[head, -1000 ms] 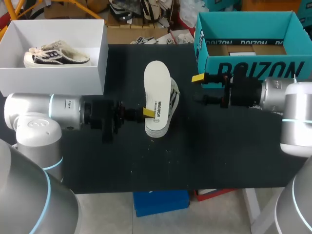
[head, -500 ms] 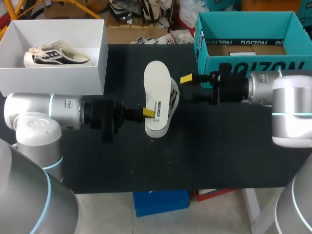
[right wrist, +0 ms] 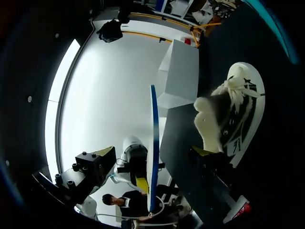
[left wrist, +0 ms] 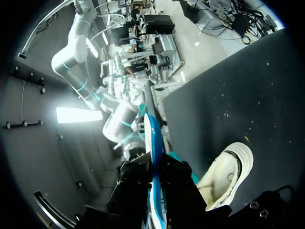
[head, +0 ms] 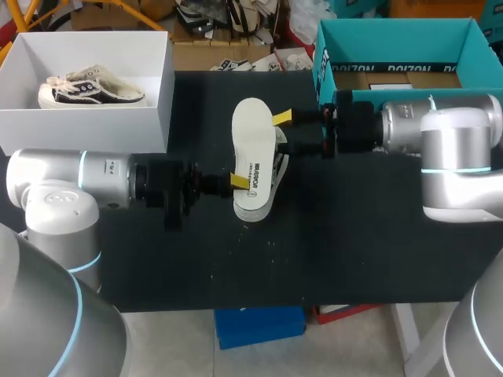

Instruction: Take the shoe out of the shoebox, open the shoe tongue, remove and reinsert the insole, then place the shoe into the shoebox

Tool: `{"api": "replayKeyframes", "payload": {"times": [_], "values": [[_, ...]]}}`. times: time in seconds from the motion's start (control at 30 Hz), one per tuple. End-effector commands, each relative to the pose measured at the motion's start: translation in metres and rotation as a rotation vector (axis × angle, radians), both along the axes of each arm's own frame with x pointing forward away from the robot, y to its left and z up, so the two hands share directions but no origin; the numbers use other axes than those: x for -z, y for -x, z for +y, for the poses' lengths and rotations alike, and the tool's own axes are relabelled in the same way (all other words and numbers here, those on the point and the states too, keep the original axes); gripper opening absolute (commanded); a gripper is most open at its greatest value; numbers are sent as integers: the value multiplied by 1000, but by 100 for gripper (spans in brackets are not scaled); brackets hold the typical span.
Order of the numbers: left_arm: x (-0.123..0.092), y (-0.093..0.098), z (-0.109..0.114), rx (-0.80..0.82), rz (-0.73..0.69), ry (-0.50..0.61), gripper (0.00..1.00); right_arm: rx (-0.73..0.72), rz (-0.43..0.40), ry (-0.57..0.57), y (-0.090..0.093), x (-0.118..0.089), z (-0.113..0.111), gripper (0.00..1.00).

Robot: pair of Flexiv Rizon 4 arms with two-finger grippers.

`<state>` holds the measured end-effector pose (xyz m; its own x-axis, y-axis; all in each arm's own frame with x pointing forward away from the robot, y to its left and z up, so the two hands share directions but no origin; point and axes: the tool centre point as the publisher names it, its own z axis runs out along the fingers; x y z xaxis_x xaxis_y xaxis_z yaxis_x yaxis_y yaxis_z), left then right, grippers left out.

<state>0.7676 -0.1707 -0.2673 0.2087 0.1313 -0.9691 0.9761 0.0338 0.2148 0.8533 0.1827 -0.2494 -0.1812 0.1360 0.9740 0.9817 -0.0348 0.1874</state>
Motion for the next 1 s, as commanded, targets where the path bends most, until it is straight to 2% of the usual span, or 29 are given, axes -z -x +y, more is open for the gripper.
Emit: {"api": "replayKeyframes", "payload": {"times": [0.03, 0.2, 0.23, 0.27, 0.3, 0.4, 0.47, 0.57, 0.7, 0.87, 0.9, 0.93, 0.97, 1.0], "values": [[0, 1, -1, -3, -3, -3, 0, -11, 5, 6, -5, 1, 9, 100], [0, 1, -1, -3, -3, -3, 0, -23, 5, 9, -6, 0, 15, 100], [0, 1, -1, -3, -3, -3, 0, -26, 3, 9, -6, -1, 16, 97], [0, 1, -1, -3, -3, -3, 0, -29, 2, 12, -5, -1, 17, 78], [0, 1, -1, -3, -3, -3, 0, -30, 2, 13, -4, -1, 18, 71], [0, 1, -1, -3, -3, -3, 0, -33, 2, 13, -1, 0, 20, 68], [0, 1, -1, -3, -3, -3, 0, -32, 1, 11, 1, 1, 21, 58], [0, 1, -1, -3, -3, -3, 0, -32, 0, 7, 3, 2, 22, 58], [0, 1, -1, -3, -3, -3, 0, -33, 0, -1, 6, 4, 25, 49], [0, 1, -1, -3, -3, -3, 0, -38, 6, -10, 10, 7, 30, 44], [0, 1, -1, -3, -3, -3, 0, -39, 7, -11, 10, 8, 30, 35], [0, 1, -1, -3, -3, -3, 0, -39, 7, -13, 10, 8, 31, 15], [0, 1, -1, -3, -3, -3, 0, -49, 10, -15, 10, 9, 31, 0], [0, 1, -1, -3, -3, -3, 0, -52, 12, -12, 11, 10, 32, 0]]}}
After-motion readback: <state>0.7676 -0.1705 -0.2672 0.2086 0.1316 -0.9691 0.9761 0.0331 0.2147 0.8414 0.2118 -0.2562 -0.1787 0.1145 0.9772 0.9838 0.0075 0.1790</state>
